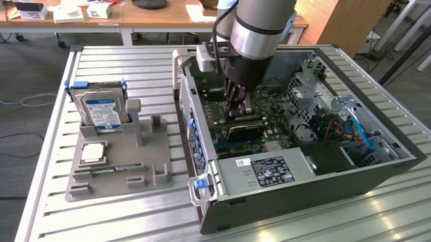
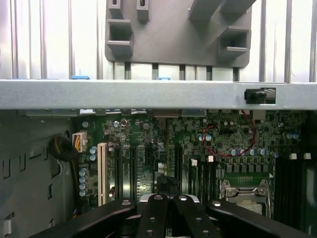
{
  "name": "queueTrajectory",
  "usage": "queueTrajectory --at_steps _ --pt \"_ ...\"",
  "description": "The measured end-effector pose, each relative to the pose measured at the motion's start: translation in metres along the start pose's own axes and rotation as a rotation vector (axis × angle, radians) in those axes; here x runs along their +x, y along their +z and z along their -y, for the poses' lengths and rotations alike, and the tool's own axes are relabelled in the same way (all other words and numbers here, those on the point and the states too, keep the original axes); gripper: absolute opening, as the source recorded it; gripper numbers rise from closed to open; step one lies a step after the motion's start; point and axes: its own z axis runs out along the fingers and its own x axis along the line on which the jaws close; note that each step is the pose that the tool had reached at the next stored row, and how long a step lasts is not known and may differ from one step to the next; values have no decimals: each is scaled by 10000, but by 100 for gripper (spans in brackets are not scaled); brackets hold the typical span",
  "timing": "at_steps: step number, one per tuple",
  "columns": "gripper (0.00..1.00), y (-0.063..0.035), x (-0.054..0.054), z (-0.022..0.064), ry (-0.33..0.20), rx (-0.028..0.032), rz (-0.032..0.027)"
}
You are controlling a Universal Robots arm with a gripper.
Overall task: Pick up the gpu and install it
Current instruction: 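Press down on the gpu until it lock into place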
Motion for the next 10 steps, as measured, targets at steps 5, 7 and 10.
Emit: queueTrajectory --at_steps 5,7,10 --pt "11 47 2 1 0 -2 -3" --pt "11 48 2 0 1 -1 -2" --pt "11 54 -1 -20 0 0 6"
